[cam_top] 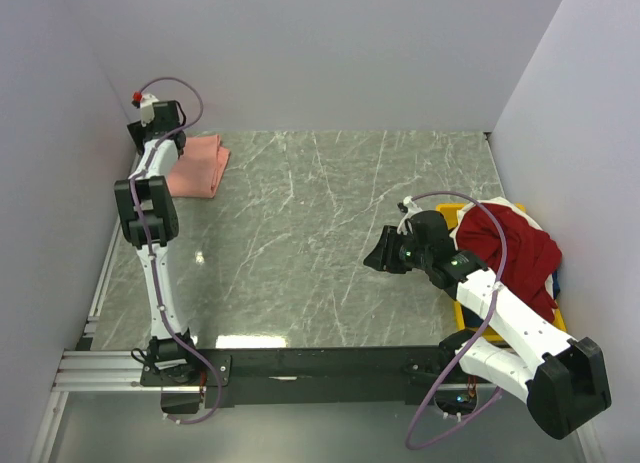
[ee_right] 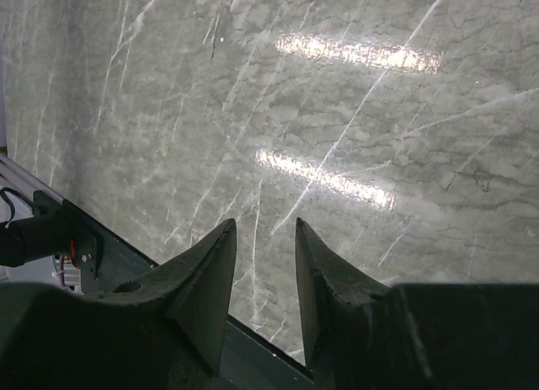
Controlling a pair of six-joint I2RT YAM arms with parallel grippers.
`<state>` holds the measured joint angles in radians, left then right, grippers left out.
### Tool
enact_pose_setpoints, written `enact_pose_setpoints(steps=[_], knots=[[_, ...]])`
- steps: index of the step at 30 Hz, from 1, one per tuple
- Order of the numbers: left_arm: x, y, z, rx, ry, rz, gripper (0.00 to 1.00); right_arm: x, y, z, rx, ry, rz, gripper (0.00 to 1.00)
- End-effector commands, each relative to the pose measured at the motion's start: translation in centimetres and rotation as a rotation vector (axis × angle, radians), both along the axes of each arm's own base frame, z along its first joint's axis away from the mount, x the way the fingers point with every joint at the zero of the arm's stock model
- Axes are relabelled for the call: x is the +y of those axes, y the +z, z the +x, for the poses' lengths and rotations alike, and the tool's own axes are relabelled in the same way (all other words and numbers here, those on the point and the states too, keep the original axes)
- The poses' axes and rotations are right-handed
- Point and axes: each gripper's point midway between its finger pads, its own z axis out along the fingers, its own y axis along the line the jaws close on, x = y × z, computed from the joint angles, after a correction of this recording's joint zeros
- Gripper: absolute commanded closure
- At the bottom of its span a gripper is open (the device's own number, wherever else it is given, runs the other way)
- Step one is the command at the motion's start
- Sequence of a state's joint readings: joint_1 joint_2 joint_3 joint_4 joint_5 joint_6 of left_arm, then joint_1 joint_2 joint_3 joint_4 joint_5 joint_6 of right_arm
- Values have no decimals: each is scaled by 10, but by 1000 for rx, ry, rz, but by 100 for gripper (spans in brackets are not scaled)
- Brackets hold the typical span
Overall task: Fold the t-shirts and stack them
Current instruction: Reset both grippers
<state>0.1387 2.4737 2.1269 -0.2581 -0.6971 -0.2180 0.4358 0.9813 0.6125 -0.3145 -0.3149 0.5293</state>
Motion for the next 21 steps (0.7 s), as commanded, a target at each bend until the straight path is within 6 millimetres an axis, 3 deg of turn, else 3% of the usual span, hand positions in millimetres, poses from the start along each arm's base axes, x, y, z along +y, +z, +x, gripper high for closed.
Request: enact_pose_setpoints(steps=[1,2,6,8,9,12,16,18,19,20,21], knots=[[-15,94,8,-205,-21,10,32,0,5,3,-42,5,0,59],[-17,105,7,-221,-24,8,27,-1,5,3,-44,3,-1,59],[-26,119,-1,-241,-47,-23,24,-3,6,2,-48,-6,-6,59],[-43,133,-5,-282,-85,-84,24,-4,7,3,-54,-8,-5,59],[-51,127,-8,-273,-105,-120,26,-5,10,3,-65,-15,-10,59],[-92,128,-16,-296,-181,-270,30,-10,15,6,-93,-45,-19,59],[-155,132,-39,-323,-269,-427,28,-13,27,8,-130,-62,-13,59],[-190,135,-60,-339,-353,-510,28,-13,33,8,-140,-63,-10,59],[-207,155,-72,-386,-386,-548,28,-14,36,9,-146,-68,-11,59],[-217,137,-85,-350,-400,-572,28,-15,38,10,-150,-73,-13,59],[-236,139,-94,-345,-440,-590,28,-16,38,8,-148,-77,-17,60]])
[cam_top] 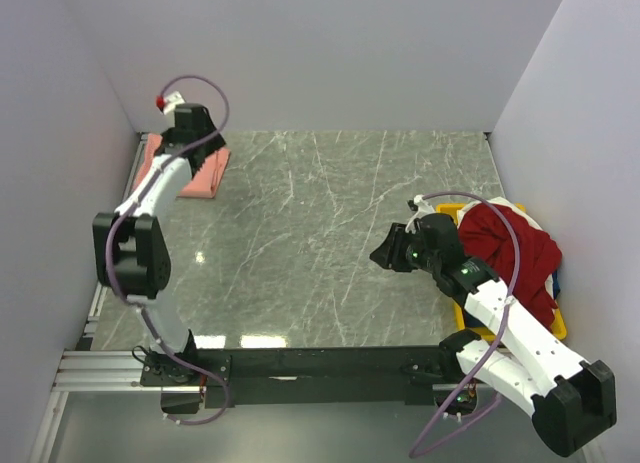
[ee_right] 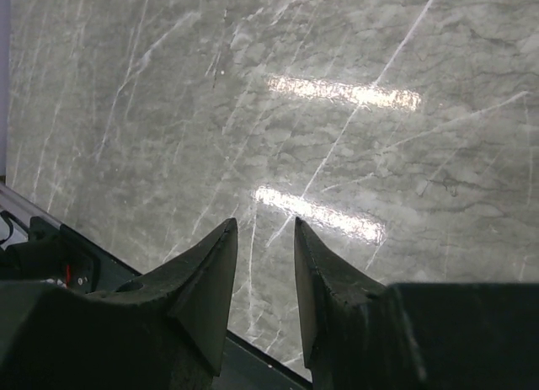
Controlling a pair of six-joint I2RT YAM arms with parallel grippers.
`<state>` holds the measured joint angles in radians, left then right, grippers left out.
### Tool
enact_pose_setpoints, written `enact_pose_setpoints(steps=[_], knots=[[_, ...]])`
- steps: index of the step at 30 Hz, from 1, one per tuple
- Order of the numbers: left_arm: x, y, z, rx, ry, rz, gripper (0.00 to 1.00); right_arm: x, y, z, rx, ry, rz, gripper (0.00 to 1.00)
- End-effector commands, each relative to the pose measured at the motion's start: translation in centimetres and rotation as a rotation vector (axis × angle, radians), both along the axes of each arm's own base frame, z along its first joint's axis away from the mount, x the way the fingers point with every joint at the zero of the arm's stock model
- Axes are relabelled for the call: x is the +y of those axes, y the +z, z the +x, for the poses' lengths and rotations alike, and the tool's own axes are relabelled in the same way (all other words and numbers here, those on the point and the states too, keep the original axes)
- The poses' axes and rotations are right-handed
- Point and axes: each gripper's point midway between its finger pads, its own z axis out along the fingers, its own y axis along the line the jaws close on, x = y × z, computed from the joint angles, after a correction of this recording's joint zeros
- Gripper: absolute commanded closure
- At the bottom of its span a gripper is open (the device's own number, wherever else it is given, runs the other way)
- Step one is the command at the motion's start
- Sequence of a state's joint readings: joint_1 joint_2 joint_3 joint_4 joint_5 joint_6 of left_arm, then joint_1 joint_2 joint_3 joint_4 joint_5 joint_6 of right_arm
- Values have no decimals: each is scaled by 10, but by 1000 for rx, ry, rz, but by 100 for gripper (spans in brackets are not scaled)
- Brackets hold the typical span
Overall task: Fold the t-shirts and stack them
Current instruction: Reset both grippers
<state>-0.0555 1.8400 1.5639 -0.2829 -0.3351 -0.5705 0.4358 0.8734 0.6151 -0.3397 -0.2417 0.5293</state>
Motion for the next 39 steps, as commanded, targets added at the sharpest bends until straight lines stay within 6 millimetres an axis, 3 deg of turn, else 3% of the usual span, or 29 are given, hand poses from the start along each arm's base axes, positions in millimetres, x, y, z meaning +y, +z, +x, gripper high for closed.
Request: enact_pose_setpoints(steps=[1,2,3,4,5,6,7,8,9,10,11,12,13,14,18,21,22,24,25,39], knots=[[-61,50,-31,-134,-137,-149,28,-5,17,5,-54,-25,-12,59],[-71,36,-43,-97,-157,-143,27,-7,16,5,-56,-34,-17,60],[-83,35,-53,-90,-184,-142,27,-9,17,5,-59,-40,-17,60],[-109,47,-68,-113,-251,-147,26,-10,17,4,-62,-43,-20,60],[-121,29,-84,-73,-284,-147,26,-12,17,5,-64,-56,-25,60],[-147,27,-99,-68,-346,-160,25,-14,17,4,-68,-63,-27,60],[-158,34,-114,-86,-386,-174,25,-15,18,4,-75,-69,-30,60],[-168,18,-129,-56,-416,-174,25,-18,18,6,-79,-85,-34,60],[-189,15,-145,-48,-469,-182,25,-19,18,4,-73,-88,-39,60],[-197,20,-159,-67,-501,-188,25,-19,19,4,-75,-89,-40,60],[-201,5,-173,-41,-511,-173,25,-20,19,4,-74,-94,-41,60],[-221,2,-191,-33,-558,-178,24,-22,18,2,-72,-96,-45,60],[-227,5,-204,-46,-577,-180,23,-24,18,2,-74,-105,-49,60],[-230,-9,-216,-26,-584,-161,22,-25,18,2,-75,-111,-52,60],[-267,-24,-265,-11,-695,-190,21,-27,15,1,-68,-120,-56,60],[-277,-27,-283,-31,-757,-210,21,-29,15,1,-65,-129,-65,60],[-285,-13,-290,-84,-791,-233,20,-29,15,1,-65,-130,-68,60],[-284,-16,-297,-103,-805,-248,17,-31,15,1,-65,-136,-72,60],[-282,-6,-297,-137,-798,-272,14,-31,15,1,-64,-134,-73,60],[-281,-8,-298,-138,-803,-271,14,-33,12,1,-65,-152,-77,60]])
